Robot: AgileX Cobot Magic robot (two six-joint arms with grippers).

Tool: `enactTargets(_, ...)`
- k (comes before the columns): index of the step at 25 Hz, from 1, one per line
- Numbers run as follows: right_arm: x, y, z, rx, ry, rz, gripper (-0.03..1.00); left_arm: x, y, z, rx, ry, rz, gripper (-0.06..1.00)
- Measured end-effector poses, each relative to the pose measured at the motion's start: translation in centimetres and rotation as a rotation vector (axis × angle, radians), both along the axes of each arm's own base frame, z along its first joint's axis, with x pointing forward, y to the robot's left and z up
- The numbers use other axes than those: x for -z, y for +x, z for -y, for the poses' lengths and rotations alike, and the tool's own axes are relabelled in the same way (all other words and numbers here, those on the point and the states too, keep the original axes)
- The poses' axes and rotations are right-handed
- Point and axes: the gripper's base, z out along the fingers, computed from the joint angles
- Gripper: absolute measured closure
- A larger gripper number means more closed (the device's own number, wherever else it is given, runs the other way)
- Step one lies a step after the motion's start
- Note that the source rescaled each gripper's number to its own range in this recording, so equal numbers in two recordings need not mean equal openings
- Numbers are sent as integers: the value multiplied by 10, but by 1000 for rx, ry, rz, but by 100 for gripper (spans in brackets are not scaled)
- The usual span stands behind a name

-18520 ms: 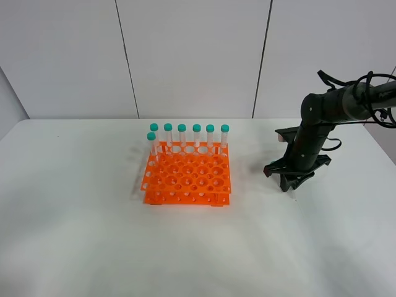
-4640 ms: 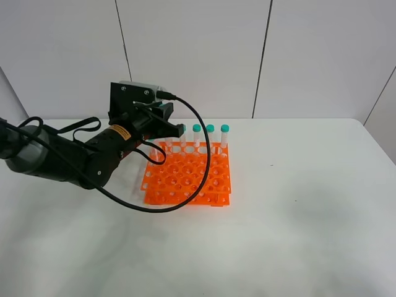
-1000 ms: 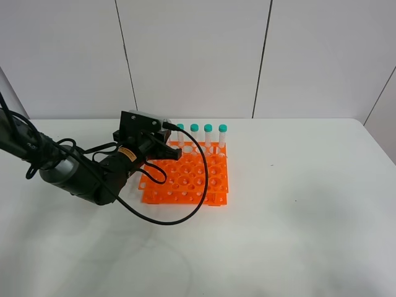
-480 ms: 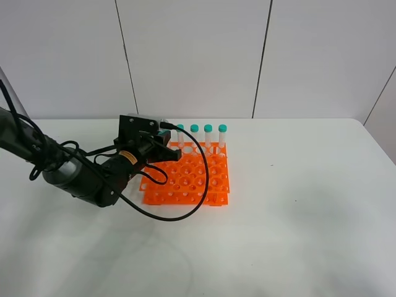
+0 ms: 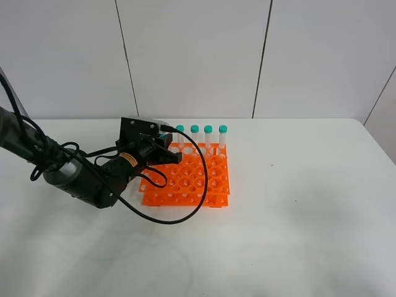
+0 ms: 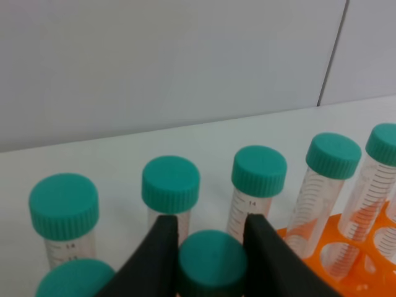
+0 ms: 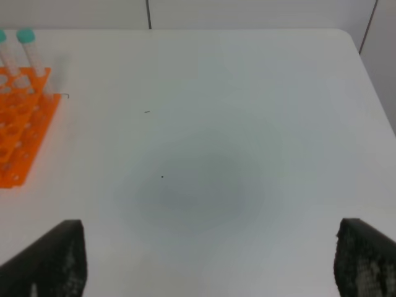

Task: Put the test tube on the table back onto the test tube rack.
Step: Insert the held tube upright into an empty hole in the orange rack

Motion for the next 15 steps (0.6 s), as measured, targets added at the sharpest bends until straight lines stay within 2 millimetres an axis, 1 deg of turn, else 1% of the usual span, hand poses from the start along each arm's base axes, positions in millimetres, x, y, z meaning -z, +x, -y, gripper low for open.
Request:
enactTargets(6,0,0,0,0,0,0,1,0,0,0,2,-7,3,94)
enactTargets(8,0,0,0,0,0,0,1,-1,0,1,8,-12,5,90)
enactTargets(10,0,0,0,0,0,0,1,0,-1,1,14,-14,3,80)
enactTargets(11,0,0,0,0,0,0,1,-1,-1,1,14,-15,4,77)
enactTargets(13,0,0,0,0,0,0,1,-4,0,1,14,-19,10,73)
enactTargets(15,0,0,0,0,0,0,1,-8,0,2,14,-24,19,71)
